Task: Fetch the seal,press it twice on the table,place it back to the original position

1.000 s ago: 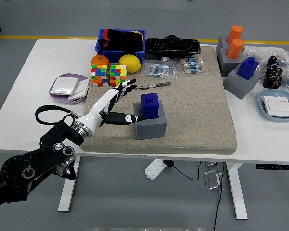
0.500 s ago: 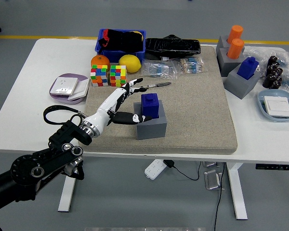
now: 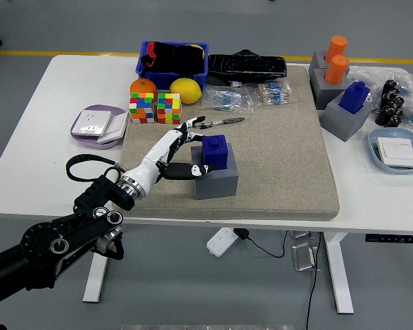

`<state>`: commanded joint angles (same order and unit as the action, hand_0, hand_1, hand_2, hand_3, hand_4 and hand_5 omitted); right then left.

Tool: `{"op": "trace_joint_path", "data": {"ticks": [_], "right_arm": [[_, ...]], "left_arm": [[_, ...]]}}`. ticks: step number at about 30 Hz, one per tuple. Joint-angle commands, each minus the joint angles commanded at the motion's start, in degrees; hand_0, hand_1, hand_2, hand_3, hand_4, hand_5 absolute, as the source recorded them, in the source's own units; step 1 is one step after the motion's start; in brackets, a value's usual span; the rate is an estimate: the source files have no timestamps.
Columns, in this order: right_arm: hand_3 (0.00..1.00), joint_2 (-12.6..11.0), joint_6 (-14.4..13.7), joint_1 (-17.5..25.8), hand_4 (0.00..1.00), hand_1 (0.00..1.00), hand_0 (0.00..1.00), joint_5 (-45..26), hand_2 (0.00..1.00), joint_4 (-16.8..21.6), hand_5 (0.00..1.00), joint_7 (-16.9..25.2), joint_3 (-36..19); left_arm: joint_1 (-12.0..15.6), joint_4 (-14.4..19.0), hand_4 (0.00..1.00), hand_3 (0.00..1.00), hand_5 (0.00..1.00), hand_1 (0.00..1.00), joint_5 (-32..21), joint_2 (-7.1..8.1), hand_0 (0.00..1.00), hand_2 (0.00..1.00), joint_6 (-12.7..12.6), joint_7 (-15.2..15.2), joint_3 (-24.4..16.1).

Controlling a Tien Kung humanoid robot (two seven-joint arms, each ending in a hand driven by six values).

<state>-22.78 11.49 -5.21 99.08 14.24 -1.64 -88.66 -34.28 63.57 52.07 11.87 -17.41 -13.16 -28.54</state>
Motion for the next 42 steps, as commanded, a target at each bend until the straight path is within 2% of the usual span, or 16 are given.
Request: {"op": "trace_joint_path", "data": {"ticks": [10, 21, 22, 27, 28, 33, 34, 39, 40, 42], "right_arm": [[0.643, -0.09, -0.04, 0.04, 0.761, 0.702, 0.787, 0.06, 0.687, -0.06, 0.544, 0.01, -0.18], [0.642, -0.09, -0.01, 0.01, 0.761, 0.702, 0.787, -0.03, 0.686, -0.05, 0.543, -0.01, 0.11], [0.642, -0.10, -0.01, 0.03, 0.760, 0.702, 0.786, -0.04, 0.686, -0.06, 0.543, -0.01, 0.14], [0.642, -0.12, -0.02, -0.04, 0.760, 0.702, 0.786, -0.03, 0.686, -0.06, 0.543, 0.01, 0.16], [0.643, -0.12, 0.00, -0.04, 0.760, 0.701, 0.786, -0.09, 0.686, -0.04, 0.542, 0.01, 0.18], [0.643, -0.18, -0.05, -0.03, 0.760, 0.701, 0.786, -0.05, 0.686, -0.05, 0.542, 0.05, 0.13], [0.643, -0.19, -0.06, -0.04, 0.760, 0.702, 0.786, -0.04, 0.685, -0.06, 0.541, 0.05, 0.11], [0.643, -0.17, -0.05, -0.05, 0.760, 0.702, 0.786, -0.08, 0.685, -0.04, 0.541, 0.05, 0.22], [0.642, -0.17, -0.05, -0.04, 0.760, 0.702, 0.786, -0.11, 0.686, -0.03, 0.541, 0.05, 0.23], [0.642, -0.16, -0.05, -0.03, 0.760, 0.702, 0.786, -0.12, 0.686, -0.02, 0.541, 0.06, 0.28]], "left_arm": [[-0.59, -1.01, 0.866, 0.977, 0.002, 0.839, -0.23, -0.73, 0.998, 0.771, -0.39, 0.15, 0.89], [-1.42, -2.05, 0.839, 0.975, 0.002, 0.834, -0.36, -1.61, 0.998, 0.769, -1.90, 0.00, 1.70], [-1.46, -2.15, 0.718, 0.968, 0.002, 0.781, -0.37, -1.66, 0.973, 0.721, -2.03, 0.03, 1.78], [-1.74, -2.58, 0.718, 0.968, 0.002, 0.781, -0.10, -1.84, 0.973, 0.721, -2.65, 0.11, 2.10], [-1.78, -2.65, 0.655, 0.963, 0.002, 0.673, -0.10, -1.86, 0.934, 0.645, -2.75, 0.12, 2.17], [-1.95, -3.03, 0.655, 0.963, 0.002, 0.673, -0.18, -2.06, 0.934, 0.645, -2.71, 0.42, 2.26], [-1.96, -3.09, 0.642, 0.959, 0.002, 0.607, -0.18, -2.10, 0.920, 0.614, -2.69, 0.46, 2.25], [-1.95, -3.30, 0.642, 0.959, 0.002, 0.607, -0.06, -2.18, 0.920, 0.614, -2.62, 0.68, 2.29], [-1.92, -3.30, 0.608, 0.948, 0.002, 0.493, -0.05, -2.18, 0.897, 0.519, -2.62, 0.68, 2.30], [-1.84, -3.28, 0.608, 0.948, 0.002, 0.493, -0.03, -2.15, 0.897, 0.519, -2.57, 0.60, 2.27]]}}
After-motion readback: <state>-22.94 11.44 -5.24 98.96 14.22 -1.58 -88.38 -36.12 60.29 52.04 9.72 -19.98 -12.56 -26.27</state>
